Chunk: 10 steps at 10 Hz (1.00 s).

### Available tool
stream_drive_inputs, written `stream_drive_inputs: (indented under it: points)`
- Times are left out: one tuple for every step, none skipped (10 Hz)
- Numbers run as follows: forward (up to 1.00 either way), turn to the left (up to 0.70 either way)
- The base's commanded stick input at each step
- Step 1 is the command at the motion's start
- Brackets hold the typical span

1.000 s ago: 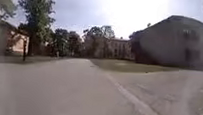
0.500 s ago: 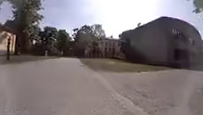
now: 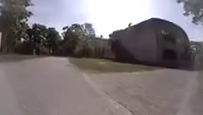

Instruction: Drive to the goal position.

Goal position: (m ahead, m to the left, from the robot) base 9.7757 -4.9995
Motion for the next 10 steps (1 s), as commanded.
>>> stream_drive_inputs:
  points:
    - [0.7, -0.35]
    - [0.7, -0.35]
    - [0.7, -0.35]
    - [0.7, -0.27]
    - [0.7, -0.05]
    - [0.7, 0.0]
    - [0.7, 0.0]
    - [0.7, 0.0]
    - [0.7, 0.0]
    - [0.7, 0.0]
